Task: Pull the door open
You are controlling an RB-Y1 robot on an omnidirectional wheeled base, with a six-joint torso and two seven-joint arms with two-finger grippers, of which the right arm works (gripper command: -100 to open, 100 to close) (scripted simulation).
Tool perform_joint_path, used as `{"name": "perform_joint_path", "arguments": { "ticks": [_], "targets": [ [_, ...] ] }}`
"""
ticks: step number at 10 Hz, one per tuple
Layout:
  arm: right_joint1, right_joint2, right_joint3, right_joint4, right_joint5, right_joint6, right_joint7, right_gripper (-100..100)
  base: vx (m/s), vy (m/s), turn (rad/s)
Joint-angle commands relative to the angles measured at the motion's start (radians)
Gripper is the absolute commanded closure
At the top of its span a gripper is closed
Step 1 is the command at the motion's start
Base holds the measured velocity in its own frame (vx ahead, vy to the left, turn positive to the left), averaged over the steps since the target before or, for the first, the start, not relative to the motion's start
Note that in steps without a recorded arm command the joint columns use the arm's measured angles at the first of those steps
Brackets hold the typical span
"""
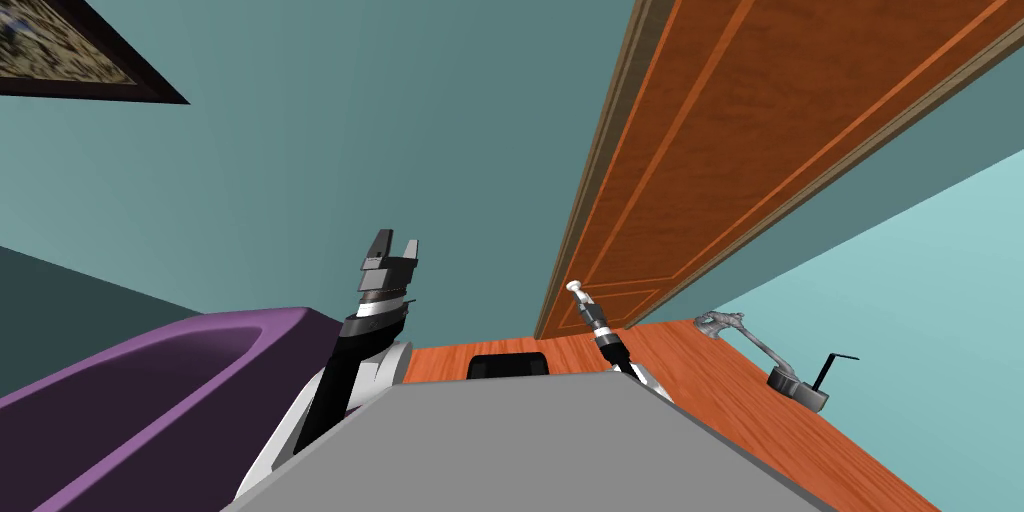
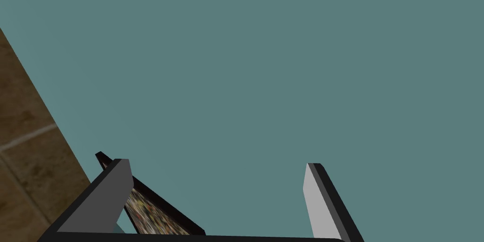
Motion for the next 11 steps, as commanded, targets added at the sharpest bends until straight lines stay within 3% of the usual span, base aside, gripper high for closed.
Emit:
{"name": "perform_joint_path", "arguments": {
  "ticks": [1,11],
  "targets": [
    [0.001,0.004,0.007,0.001,-0.006,0.0,-0.031,100,-0.034,-0.021,0.029],
    [-0.01,0.001,0.05,0.001,-0.105,0.016,-0.287,100,-0.041,-0.022,0.055]
  ]
}}
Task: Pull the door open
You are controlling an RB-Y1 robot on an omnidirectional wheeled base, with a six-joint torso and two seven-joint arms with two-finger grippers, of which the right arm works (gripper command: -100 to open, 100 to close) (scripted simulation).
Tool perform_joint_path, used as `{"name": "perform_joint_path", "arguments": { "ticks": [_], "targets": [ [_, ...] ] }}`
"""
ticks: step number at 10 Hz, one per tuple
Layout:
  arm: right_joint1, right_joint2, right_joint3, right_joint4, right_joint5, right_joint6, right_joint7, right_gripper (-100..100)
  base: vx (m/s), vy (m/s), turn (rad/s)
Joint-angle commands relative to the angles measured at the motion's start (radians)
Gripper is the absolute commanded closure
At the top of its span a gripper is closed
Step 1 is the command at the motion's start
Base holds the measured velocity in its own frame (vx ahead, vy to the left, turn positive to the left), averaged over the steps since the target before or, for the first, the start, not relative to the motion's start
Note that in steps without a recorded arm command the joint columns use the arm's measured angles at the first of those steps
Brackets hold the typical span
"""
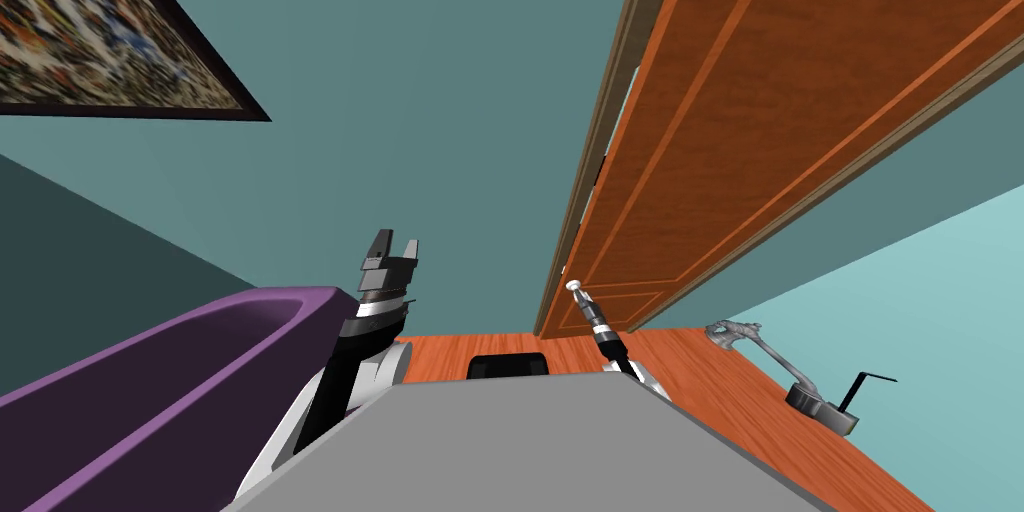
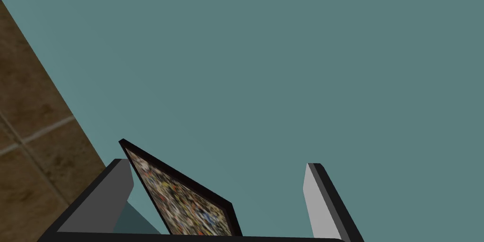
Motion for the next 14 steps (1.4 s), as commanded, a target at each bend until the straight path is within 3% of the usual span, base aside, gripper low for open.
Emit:
{"name": "perform_joint_path", "arguments": {
  "ticks": [1,3,6,8,14],
  "targets": [
    [0.005,0.008,0.01,-0.008,-0.005,0.004,-0.031,100,-0.031,-0.015,0.029],
    [0.001,0.007,0.026,-0.008,-0.04,0.009,-0.096,100,-0.049,-0.03,0.071],
    [-0.001,0.006,0.034,-0.008,-0.058,0.012,-0.152,100,-0.045,-0.025,0.052],
    [-0.005,0.005,0.049,-0.008,-0.094,0.018,-0.216,100,-0.055,-0.022,0.08],
    [-0.011,0.003,0.076,-0.008,-0.153,0.028,-0.357,100,-0.046,-0.026,0.058]
  ]
}}
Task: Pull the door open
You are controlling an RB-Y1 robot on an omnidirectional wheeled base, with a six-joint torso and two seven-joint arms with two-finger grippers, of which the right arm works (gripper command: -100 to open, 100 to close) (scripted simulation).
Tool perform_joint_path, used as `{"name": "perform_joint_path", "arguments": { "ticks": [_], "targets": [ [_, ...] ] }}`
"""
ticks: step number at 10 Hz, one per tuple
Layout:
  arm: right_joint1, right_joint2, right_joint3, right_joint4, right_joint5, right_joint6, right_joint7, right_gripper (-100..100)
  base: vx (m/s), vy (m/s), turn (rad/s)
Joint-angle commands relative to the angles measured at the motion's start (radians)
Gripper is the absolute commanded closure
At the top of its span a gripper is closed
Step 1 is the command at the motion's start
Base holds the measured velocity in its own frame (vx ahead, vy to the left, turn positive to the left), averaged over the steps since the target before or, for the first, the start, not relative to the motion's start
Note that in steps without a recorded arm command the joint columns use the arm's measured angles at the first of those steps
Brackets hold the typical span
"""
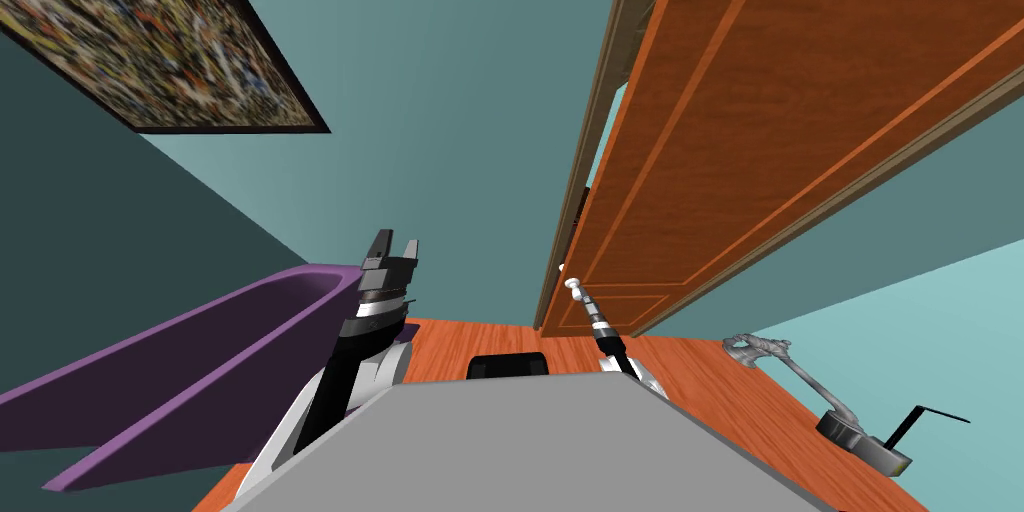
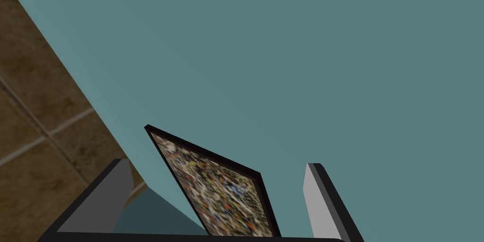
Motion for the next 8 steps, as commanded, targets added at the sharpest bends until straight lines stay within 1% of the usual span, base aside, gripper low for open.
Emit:
{"name": "perform_joint_path", "arguments": {
  "ticks": [1,2,3,4,5,6,8],
  "targets": [
    [0.001,0.014,0.025,-0.009,-0.024,0.007,-0.05,100,-0.079,-0.048,0.119],
    [0.001,0.014,0.025,-0.009,-0.024,0.007,-0.067,100,-0.051,-0.03,0.051],
    [-0.001,0.013,0.034,-0.009,-0.045,0.011,-0.1,100,-0.053,-0.021,0.036],
    [-0.001,0.013,0.034,-0.009,-0.045,0.011,-0.108,100,-0.046,-0.025,0.025],
    [-0.004,0.013,0.043,-0.009,-0.066,0.014,-0.142,100,-0.051,-0.022,0.097],
    [-0.004,0.013,0.043,-0.009,-0.066,0.014,-0.15,100,-0.044,-0.018,0.06],
    [-0.008,0.011,0.062,-0.009,-0.108,0.021,-0.214,100,-0.061,-0.027,0.091]
  ]
}}
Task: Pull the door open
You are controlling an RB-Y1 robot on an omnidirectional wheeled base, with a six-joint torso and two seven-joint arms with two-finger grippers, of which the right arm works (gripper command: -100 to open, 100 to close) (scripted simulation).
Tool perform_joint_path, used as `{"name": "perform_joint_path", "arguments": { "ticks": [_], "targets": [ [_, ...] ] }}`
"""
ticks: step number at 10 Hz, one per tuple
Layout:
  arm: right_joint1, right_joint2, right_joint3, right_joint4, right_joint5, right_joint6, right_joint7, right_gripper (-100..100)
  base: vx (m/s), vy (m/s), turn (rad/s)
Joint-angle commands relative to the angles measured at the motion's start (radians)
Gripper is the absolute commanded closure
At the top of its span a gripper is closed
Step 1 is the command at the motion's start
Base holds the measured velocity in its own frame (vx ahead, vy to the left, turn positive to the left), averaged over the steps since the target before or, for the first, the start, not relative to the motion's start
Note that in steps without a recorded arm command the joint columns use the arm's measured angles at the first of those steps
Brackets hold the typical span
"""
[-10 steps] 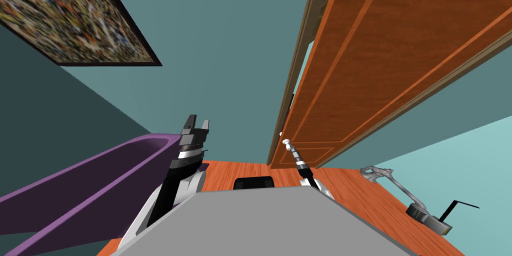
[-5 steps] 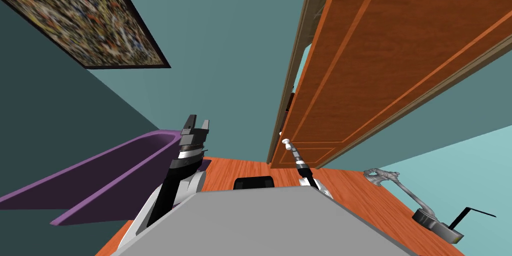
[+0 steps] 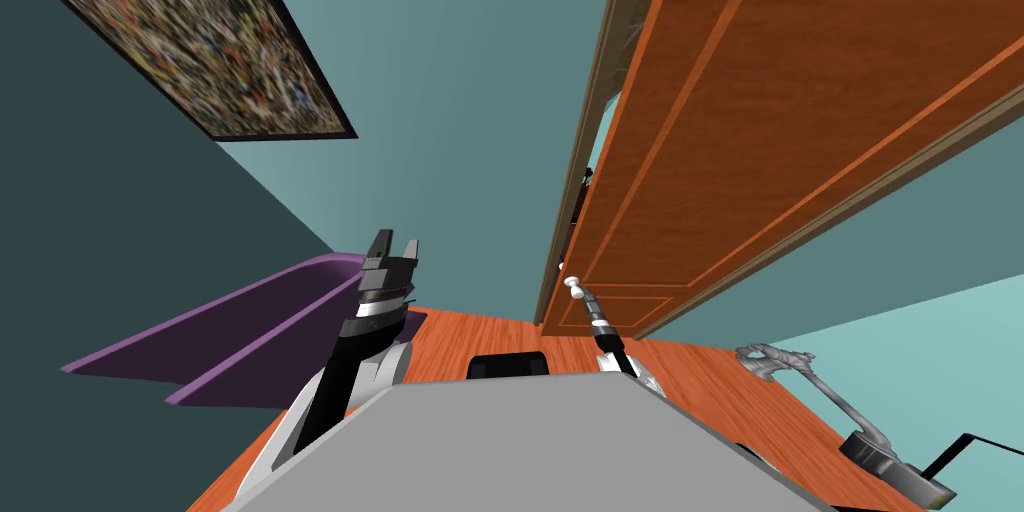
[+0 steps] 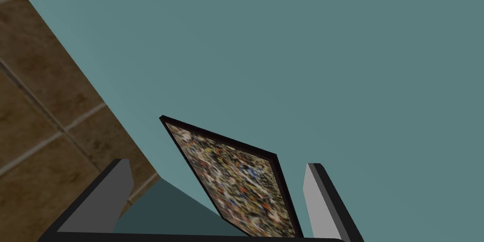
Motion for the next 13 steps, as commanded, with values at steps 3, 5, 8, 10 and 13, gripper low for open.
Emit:
{"name": "perform_joint_path", "arguments": {
  "ticks": [3,5,8,10,13],
  "targets": [
    [0.014,0.02,0.03,-0.038,-0.027,0.014,-0.08,100,-0.056,-0.03,0.056],
    [0.011,0.02,0.039,-0.039,-0.049,0.017,-0.122,100,-0.051,-0.024,0.057],
    [0.009,0.019,0.049,-0.039,-0.07,0.021,-0.163,100,-0.037,-0.018,0.041],
    [0.006,0.018,0.058,-0.039,-0.092,0.024,-0.205,100,-0.03,-0.016,0.058],
    [0.002,0.017,0.077,-0.039,-0.135,0.031,-0.272,100,-0.048,-0.019,0.066]
  ]
}}
